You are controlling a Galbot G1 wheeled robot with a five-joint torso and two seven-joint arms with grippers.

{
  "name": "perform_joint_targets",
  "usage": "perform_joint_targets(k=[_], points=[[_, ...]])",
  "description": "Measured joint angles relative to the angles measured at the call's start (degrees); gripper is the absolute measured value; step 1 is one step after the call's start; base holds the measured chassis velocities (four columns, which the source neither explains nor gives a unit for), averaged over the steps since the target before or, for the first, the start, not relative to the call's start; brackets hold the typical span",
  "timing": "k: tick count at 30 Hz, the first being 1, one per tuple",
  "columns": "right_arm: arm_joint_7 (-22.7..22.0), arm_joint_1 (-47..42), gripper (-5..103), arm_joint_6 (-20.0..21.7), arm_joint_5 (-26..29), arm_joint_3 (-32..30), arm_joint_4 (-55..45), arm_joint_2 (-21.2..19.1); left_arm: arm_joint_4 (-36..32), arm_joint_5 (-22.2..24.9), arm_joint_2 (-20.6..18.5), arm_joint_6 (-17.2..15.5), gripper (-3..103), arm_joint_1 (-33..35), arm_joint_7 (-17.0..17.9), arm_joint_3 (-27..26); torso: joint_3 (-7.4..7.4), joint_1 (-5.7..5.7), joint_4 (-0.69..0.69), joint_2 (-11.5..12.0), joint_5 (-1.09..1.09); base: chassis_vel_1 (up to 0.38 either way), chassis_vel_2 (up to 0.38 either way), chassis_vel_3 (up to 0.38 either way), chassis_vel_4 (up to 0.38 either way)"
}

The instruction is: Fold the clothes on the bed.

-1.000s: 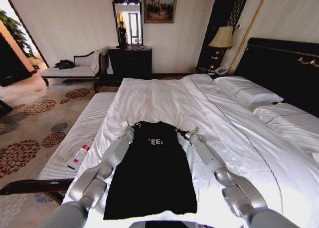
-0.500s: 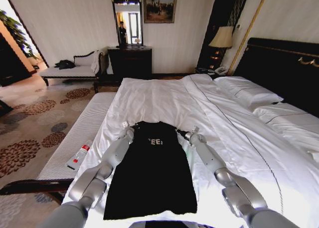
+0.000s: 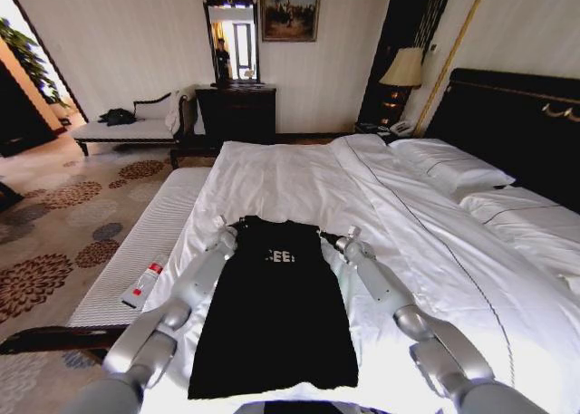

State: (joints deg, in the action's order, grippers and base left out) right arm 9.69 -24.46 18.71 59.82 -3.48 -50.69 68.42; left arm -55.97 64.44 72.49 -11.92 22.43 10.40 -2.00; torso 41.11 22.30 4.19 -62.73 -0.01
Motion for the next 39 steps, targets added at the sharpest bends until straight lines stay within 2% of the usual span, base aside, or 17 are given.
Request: perform_joint_targets(k=[8,13,17,23,27,32,39], points=[[-2.98,5.45,1,-1.48,2.68,3.92,-2.90,-2.44,-2.01,3.26,-3.31,0.00,2,-3.49,-0.47,2.11,0.00,0.00,0.02,0.00,0.00,0.000,0.000,0.000,0.000],[-4.19,8.43,1,-1.75,3.73,5.19,-2.32,-2.29,-0.09,3.37,-3.10,0.03,2,-5.86,-1.40,2.68,0.00,0.00,0.00,-0.01,0.00,0.000,0.000,0.000,0.000],[-5.00,11.18,1,-3.32,3.89,6.81,0.22,-1.31,4.88,1.14,-1.97,0.55,2,-9.63,-3.58,3.36,0.00,0.01,0.02,0.00,0.00,0.000,0.000,0.000,0.000],[-5.47,12.42,1,-4.49,3.48,8.50,1.86,-0.12,8.69,-0.43,-2.05,0.73,2,-12.22,-5.55,4.17,0.00,0.01,0.04,0.00,0.01,0.000,0.000,0.000,0.000],[-5.58,13.64,1,-4.95,3.27,9.66,3.32,1.77,10.05,-1.70,-2.63,0.91,2,-12.64,-6.35,4.22,0.00,0.01,-0.02,-0.01,0.00,0.000,0.000,0.000,0.000],[-5.66,14.03,1,-5.23,3.13,9.85,3.91,2.39,9.22,-1.89,-2.25,0.94,2,-12.23,-6.33,4.01,0.00,0.01,0.00,0.00,0.00,0.000,0.000,0.000,0.000],[-5.71,12.62,1,-6.51,2.74,9.09,3.23,1.55,4.34,-1.89,-2.31,1.10,2,-9.13,-5.03,3.57,0.00,0.00,0.03,0.00,0.01,0.000,0.000,0.000,0.000]])
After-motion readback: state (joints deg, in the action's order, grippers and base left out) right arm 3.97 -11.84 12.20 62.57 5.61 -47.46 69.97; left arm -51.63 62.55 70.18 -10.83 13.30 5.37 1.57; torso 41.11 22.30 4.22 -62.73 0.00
